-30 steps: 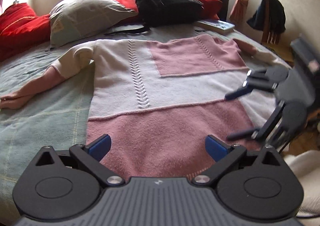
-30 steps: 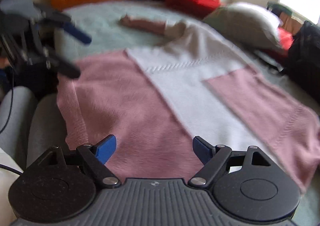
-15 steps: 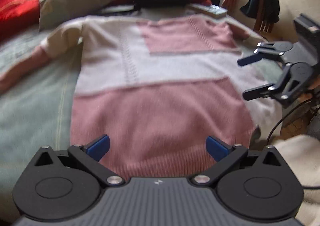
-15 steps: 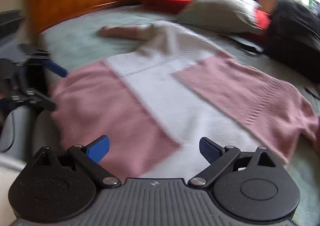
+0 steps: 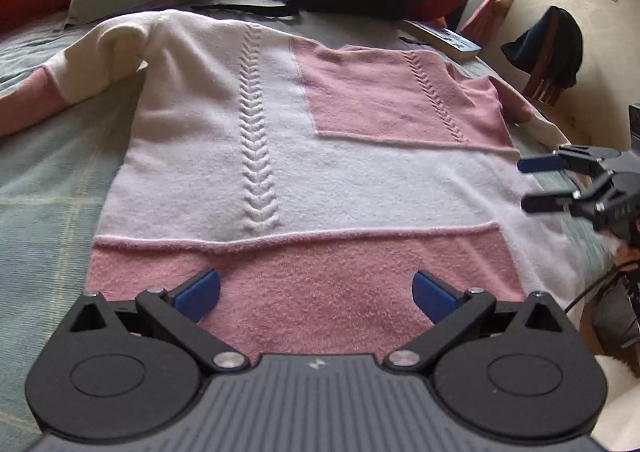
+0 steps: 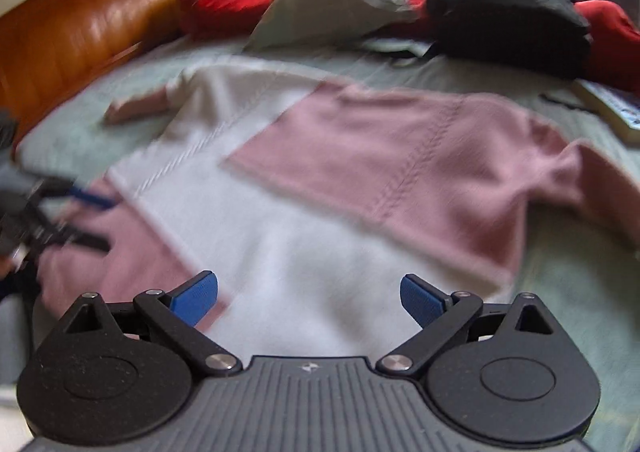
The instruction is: Fold clothes
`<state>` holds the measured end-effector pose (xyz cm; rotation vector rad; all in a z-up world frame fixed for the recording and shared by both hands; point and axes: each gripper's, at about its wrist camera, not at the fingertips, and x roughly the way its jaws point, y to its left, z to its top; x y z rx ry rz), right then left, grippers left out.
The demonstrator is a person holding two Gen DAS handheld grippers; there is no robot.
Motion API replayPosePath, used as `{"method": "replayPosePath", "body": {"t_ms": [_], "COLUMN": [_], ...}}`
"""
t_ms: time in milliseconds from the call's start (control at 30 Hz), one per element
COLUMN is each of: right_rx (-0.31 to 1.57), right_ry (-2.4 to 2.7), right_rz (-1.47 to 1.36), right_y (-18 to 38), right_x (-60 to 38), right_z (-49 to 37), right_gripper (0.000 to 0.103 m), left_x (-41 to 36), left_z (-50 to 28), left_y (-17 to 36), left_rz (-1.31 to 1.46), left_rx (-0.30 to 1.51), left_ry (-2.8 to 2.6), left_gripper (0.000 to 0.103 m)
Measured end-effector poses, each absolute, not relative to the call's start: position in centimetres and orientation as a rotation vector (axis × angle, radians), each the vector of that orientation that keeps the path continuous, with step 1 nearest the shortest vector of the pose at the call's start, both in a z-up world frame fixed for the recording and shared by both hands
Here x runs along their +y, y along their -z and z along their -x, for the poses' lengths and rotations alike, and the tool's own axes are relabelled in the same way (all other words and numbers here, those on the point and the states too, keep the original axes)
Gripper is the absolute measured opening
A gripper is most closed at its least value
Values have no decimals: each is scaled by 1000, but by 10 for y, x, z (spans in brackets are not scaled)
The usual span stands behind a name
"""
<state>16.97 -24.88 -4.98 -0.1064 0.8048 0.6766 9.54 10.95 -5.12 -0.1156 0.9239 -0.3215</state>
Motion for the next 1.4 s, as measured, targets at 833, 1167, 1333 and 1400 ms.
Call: {"method": "replayPosePath", "body": {"t_ms": [833, 1167, 1333, 1400], "right_rx": [858, 809, 799, 809], "right_ry": [-487, -563, -667, -703], "right_rz": [87, 182, 289, 309], "right_y": [94, 57, 59, 69], "right_x": [-270, -255, -241, -238], "right_z": [-243, -205, -153, -134], "right_gripper": [103, 103, 103, 103], "left_x": [90, 46, 63, 62], "left_z": [-180, -90, -69, -61], "left_y": [49, 56, 58, 58], "left_rz": [95, -205, -97, -83], "left_rx": [867, 921, 923, 913], "left_ry": [222, 213, 106, 88], "left_gripper": [101, 102, 102, 102]}}
